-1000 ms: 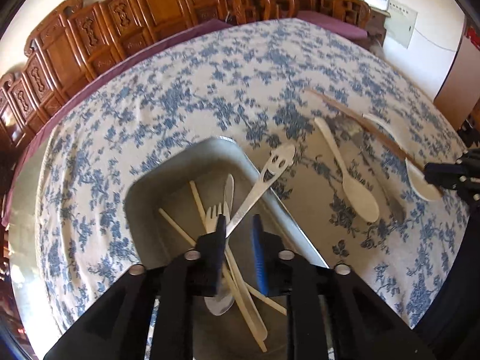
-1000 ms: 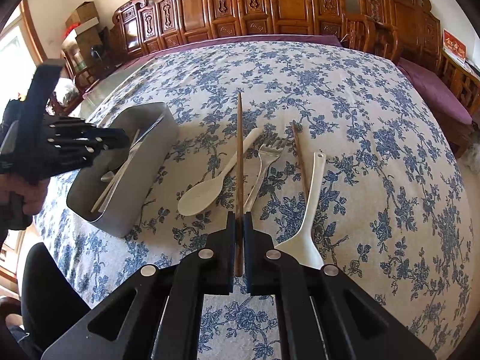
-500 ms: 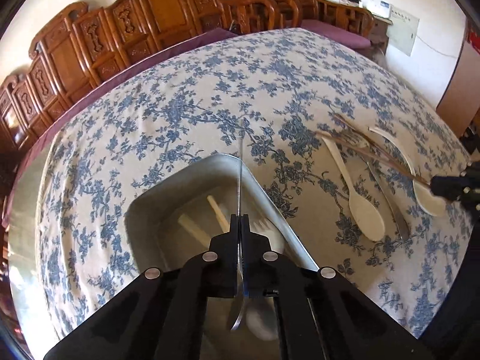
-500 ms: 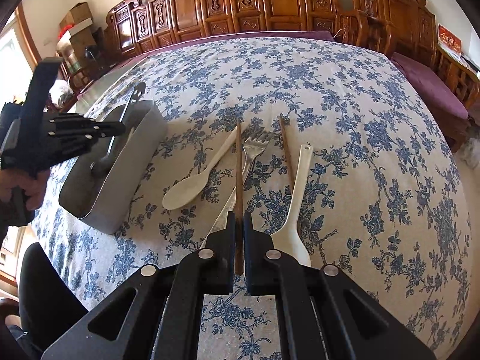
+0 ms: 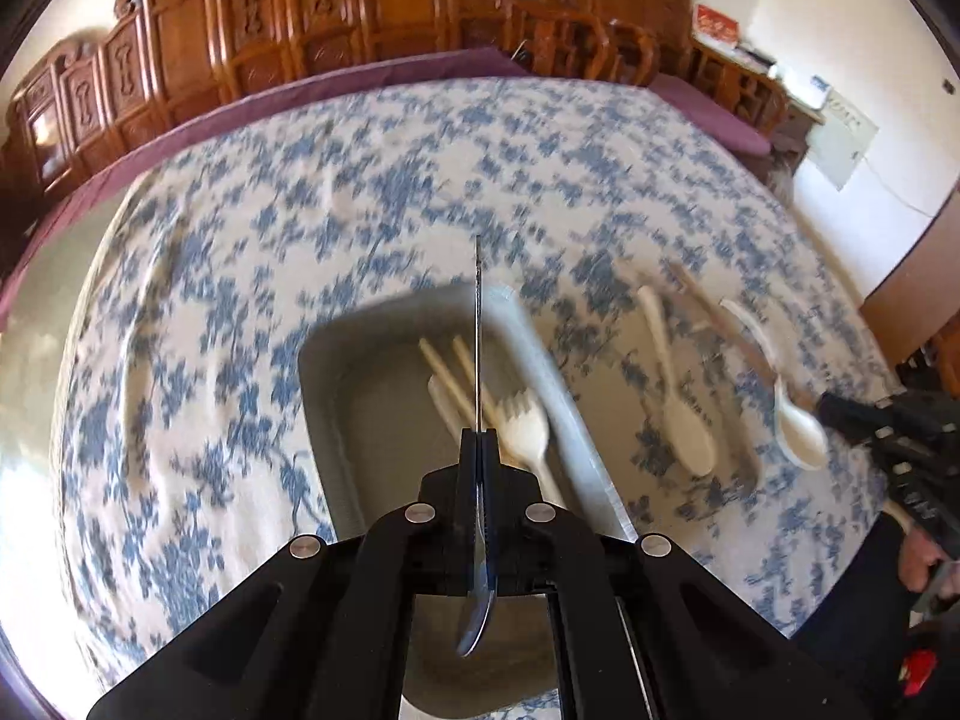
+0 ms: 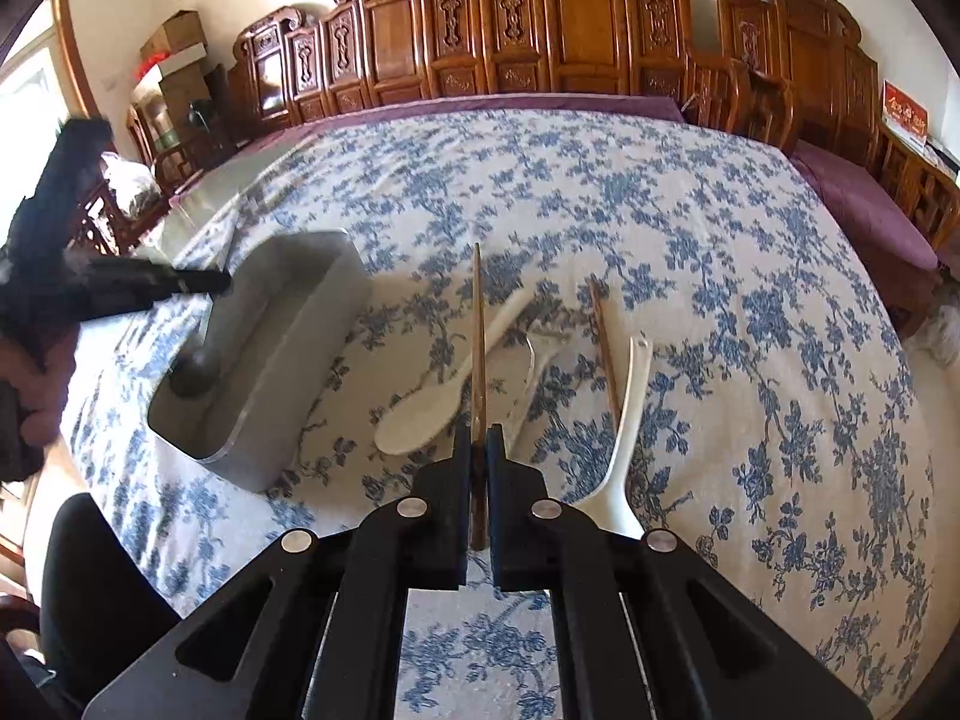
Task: Organize utensils
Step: 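Carry the chopstick into the grey tray and open the right tool, then grasp the white plastic spoon by its handle with the right tool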
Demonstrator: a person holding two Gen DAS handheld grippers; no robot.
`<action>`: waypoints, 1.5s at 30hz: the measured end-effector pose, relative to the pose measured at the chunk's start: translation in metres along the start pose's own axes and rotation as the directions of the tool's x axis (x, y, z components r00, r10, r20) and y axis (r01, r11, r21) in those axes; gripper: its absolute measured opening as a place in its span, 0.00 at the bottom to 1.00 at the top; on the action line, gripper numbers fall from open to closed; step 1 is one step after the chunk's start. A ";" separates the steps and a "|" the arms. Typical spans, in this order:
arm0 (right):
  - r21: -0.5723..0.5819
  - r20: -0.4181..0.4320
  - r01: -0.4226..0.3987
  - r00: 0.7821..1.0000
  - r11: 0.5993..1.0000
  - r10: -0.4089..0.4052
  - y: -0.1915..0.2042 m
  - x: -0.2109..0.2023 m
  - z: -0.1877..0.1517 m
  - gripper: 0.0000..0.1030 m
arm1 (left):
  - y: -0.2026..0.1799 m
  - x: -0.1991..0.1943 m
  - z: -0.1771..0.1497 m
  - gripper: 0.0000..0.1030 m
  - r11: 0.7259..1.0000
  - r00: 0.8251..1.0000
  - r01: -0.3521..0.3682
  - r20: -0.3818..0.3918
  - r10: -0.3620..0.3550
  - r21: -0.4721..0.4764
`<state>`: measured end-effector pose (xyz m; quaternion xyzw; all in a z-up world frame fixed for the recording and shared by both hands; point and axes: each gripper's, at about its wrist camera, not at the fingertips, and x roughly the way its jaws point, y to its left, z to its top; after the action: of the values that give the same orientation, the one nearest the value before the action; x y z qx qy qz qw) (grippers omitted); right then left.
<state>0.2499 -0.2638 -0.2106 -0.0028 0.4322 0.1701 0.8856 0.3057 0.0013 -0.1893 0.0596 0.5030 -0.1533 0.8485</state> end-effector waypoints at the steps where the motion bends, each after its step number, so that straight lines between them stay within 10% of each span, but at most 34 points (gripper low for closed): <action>1: -0.003 0.007 -0.004 1.000 1.000 0.004 0.003 -0.002 0.002 0.06 | 0.002 0.007 -0.002 0.00 1.000 1.000 -0.011 -0.019 0.011 -0.012; 9: -0.032 0.042 -0.064 0.997 0.997 0.065 0.034 -0.020 0.016 0.06 | 0.016 0.033 -0.009 0.01 0.997 0.996 -0.040 -0.080 0.035 -0.065; 26: -0.106 -0.064 -0.126 0.991 0.986 0.120 0.118 0.030 0.021 0.06 | 0.052 -0.038 -0.033 0.01 0.988 0.996 -0.080 0.034 0.085 -0.135; 45: -0.017 -0.115 -0.182 0.977 0.983 0.179 0.131 0.072 0.022 0.07 | 0.071 -0.080 -0.061 0.12 0.980 0.991 -0.098 0.075 0.113 -0.175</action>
<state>0.2680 -0.1159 -0.2328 0.0145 0.4777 0.2552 0.8405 0.2416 0.0997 -0.1529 0.0068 0.4741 -0.0667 0.8779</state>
